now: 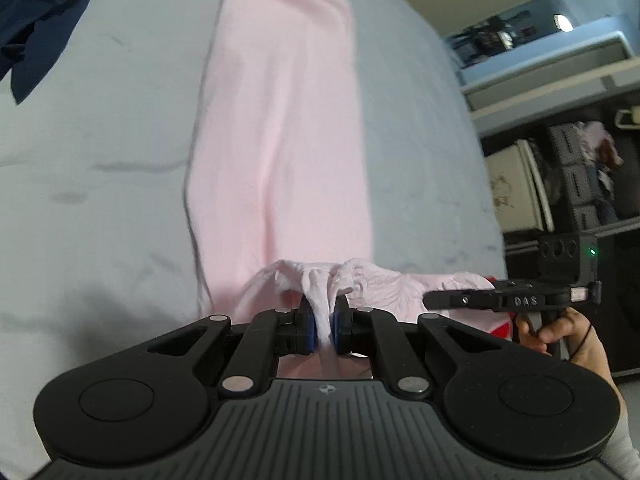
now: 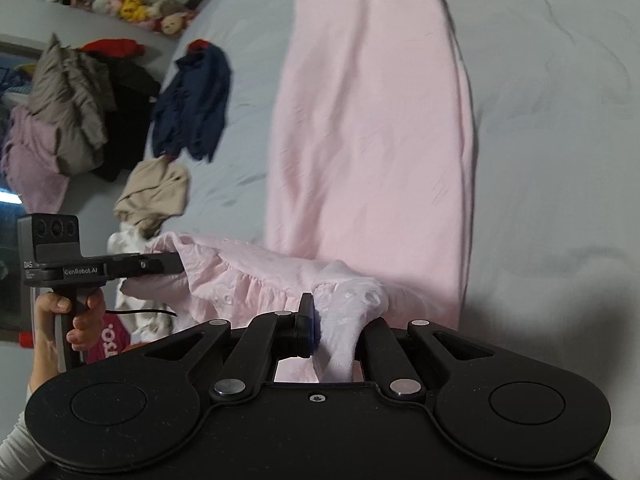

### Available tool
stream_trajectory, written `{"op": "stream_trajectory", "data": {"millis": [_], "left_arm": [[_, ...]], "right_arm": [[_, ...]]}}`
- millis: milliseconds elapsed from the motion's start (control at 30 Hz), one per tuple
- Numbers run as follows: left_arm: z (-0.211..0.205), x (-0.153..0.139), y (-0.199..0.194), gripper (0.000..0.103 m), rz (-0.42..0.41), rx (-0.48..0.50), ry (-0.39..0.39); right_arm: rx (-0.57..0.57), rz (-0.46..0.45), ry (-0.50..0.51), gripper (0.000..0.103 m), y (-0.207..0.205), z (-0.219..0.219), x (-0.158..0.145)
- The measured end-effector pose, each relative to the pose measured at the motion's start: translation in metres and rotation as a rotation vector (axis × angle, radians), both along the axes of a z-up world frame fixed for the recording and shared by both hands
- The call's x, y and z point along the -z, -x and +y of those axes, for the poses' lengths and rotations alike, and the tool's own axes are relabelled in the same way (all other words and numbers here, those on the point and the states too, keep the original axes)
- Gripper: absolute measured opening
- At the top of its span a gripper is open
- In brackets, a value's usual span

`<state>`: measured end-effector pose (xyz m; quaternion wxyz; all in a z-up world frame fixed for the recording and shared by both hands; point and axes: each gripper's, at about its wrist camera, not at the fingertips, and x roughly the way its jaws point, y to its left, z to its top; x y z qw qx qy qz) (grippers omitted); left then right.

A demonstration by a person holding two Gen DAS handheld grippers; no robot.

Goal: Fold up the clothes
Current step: 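Lower the hem onto the pants near the waistband with both grippers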

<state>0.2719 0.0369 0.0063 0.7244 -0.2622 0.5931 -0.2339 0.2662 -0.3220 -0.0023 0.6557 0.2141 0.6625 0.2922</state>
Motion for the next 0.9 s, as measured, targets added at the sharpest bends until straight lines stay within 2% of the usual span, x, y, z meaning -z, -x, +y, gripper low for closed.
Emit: {"op": "stream_trajectory", "data": {"millis": [167, 333, 400, 533, 700, 767, 900], "left_arm": [[0.003, 0.043, -0.03, 0.007, 0.042, -0.003, -0.025], [0.014, 0.073, -0.042, 0.007, 0.074, -0.04, 0.02], [0.018, 0.072, -0.043, 0.007, 0.076, -0.045, 0.051], [0.027, 0.057, -0.04, 0.007, 0.042, -0.031, 0.109], [0.042, 0.033, -0.044, 0.007, -0.044, -0.043, 0.151], [0.043, 0.034, -0.051, 0.007, -0.054, -0.051, 0.144], [0.037, 0.056, -0.063, 0.007, -0.057, -0.059, 0.091]], "right_arm": [[0.003, 0.048, 0.017, 0.004, -0.034, 0.007, 0.044], [-0.009, 0.071, 0.021, 0.005, -0.058, 0.012, 0.072], [-0.008, 0.071, -0.006, 0.005, -0.067, 0.012, 0.071], [-0.029, 0.045, -0.069, 0.005, -0.075, 0.015, 0.05], [-0.047, -0.044, -0.084, 0.005, -0.093, 0.014, 0.015], [-0.03, -0.061, -0.058, 0.005, -0.103, 0.012, 0.014], [-0.003, -0.054, -0.015, 0.005, -0.119, 0.012, 0.035]]}}
